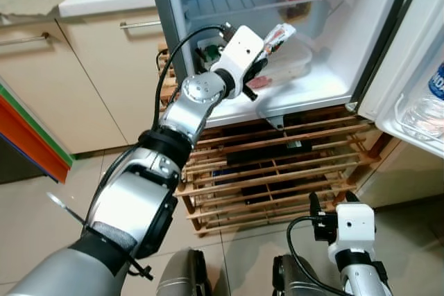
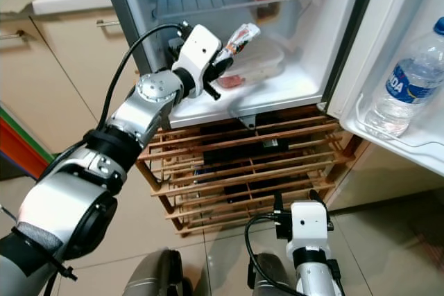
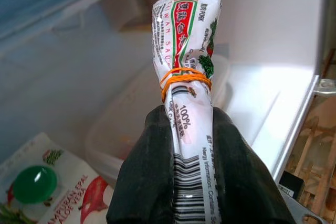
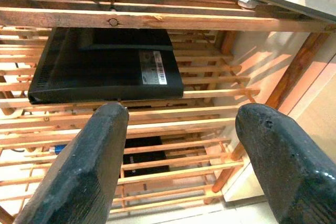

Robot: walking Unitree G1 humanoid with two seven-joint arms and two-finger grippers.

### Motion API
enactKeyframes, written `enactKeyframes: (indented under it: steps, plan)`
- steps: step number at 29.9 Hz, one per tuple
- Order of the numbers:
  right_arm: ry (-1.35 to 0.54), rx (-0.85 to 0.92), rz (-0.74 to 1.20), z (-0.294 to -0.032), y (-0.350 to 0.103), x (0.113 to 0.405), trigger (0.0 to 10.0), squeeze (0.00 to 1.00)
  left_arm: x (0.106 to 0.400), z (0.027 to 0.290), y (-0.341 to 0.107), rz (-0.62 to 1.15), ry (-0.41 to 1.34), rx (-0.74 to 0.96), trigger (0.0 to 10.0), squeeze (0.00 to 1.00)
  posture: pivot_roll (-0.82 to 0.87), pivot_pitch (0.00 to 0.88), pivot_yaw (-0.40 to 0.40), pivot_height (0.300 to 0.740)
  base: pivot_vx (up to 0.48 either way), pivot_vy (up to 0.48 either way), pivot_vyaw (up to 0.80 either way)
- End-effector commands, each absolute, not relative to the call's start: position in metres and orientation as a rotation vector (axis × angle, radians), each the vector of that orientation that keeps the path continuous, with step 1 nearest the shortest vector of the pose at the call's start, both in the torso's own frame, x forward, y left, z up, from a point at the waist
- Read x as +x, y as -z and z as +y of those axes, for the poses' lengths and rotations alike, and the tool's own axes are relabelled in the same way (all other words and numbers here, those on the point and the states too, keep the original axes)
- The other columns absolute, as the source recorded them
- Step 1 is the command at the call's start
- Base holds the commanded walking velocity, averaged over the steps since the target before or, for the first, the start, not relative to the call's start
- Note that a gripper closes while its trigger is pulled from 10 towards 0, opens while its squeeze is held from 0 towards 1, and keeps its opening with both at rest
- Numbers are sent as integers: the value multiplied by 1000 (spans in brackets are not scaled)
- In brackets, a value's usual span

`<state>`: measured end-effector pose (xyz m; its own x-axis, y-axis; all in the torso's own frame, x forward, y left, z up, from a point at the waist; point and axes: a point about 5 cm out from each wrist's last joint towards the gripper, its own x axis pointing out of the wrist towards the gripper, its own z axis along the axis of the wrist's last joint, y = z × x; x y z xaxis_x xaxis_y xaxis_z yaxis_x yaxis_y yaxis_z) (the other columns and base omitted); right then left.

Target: Restocking fridge

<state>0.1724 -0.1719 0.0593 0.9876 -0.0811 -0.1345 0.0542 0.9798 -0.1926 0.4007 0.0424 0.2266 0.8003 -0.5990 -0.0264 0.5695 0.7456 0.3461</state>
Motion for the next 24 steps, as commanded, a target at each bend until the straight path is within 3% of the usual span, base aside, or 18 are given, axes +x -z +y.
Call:
enactKeyframes:
  steps: [1, 9, 13, 18, 24]
  plan:
    - [70, -186, 150, -173, -62, 170, 10000, 0, 404, 48, -231, -95, 613, 335, 10000, 0, -214, 131, 90, 665, 0, 0, 0]
    - [84, -175, 140, -173, -70, 173, 10000, 0, 405, 52, -216, 4, 565, 24, 10000, 0, -212, 139, 96, 665, 0, 0, 0]
    - [88, -152, 121, -169, -73, 182, 10000, 0, 393, 48, -212, -52, 665, 3, 10000, 0, -186, 122, 95, 665, 0, 0, 0]
    - [67, -143, 105, -164, -71, 199, 10000, 0, 341, 47, -198, -74, 847, 29, 10000, 0, -128, 80, 94, 665, 0, 0, 0]
    - [48, -136, 79, -159, -73, 216, 10000, 0, 310, 78, -177, -50, 757, 106, 10000, 0, -75, 40, 81, 665, 0, 0, 0]
